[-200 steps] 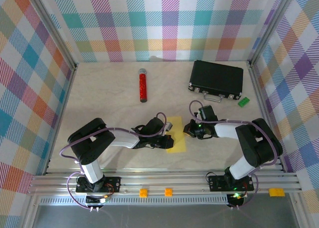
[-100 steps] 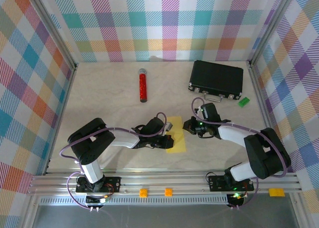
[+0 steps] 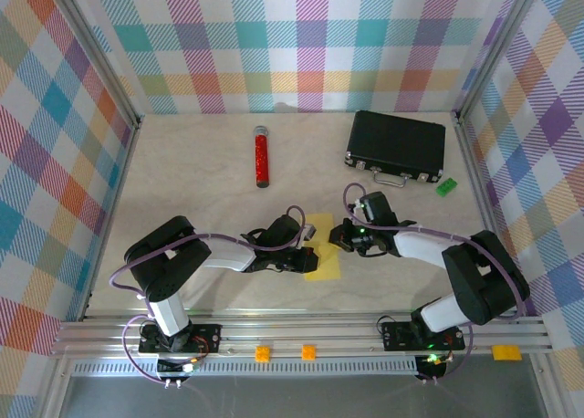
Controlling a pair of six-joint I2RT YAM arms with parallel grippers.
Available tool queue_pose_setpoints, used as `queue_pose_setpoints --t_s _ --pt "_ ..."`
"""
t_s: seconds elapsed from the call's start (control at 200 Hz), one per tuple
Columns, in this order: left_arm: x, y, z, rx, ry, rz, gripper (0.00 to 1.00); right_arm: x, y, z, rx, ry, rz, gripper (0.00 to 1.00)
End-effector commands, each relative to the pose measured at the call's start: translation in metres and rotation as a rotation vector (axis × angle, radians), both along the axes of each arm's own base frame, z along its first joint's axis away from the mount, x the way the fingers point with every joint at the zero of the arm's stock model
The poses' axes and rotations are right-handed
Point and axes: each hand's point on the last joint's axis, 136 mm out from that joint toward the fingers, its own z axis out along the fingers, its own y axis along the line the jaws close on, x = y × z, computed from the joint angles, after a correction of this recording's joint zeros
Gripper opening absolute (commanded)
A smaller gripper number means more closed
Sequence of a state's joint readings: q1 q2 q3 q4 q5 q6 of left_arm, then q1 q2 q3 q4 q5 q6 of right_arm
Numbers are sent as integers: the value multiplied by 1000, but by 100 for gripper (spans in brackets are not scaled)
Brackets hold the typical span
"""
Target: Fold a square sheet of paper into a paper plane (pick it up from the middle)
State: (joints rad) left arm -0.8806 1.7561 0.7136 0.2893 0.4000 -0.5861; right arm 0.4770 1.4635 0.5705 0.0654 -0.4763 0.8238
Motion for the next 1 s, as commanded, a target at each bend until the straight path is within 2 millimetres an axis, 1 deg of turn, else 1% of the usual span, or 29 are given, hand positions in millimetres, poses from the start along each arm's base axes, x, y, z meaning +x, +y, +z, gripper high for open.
queue_pose_setpoints --t_s 0.0,0.12,0.195,0.325,0.38,0.44,0.505,0.585,0.71,0.85,0.905,0.995 --pt "-23 37 -52 196 134 19 0 0 11 1 8 15 23 0" --pt "-24 37 -53 197 136 18 0 -2 18 -4 5 32 39 0" --pt "-23 37 -53 200 137 18 0 -3 17 -13 -14 46 34 0" --pt "-25 38 -54 201 139 15 0 -9 -5 -41 -128 72 -15 0" --pt "-25 39 -55 207 141 18 0 -7 -16 -46 -166 68 -36 0" --pt "-25 40 -56 211 143 18 0 -3 -26 -47 -170 64 -65 0" --pt "-26 39 -55 207 142 12 0 5 -35 -46 -141 69 -99 0" --pt "-26 40 -55 209 140 12 0 13 -39 -38 -98 50 -114 0" --pt "-25 41 -54 208 135 16 0 20 -38 -18 -69 -10 -124 0" --pt "-24 38 -52 210 133 2 0 19 -27 7 26 -57 -103 0" --pt "-23 37 -49 206 125 4 0 16 -20 9 48 -50 -90 0" --pt "-22 36 -48 203 122 6 0 6 -6 5 54 -16 -39 0"
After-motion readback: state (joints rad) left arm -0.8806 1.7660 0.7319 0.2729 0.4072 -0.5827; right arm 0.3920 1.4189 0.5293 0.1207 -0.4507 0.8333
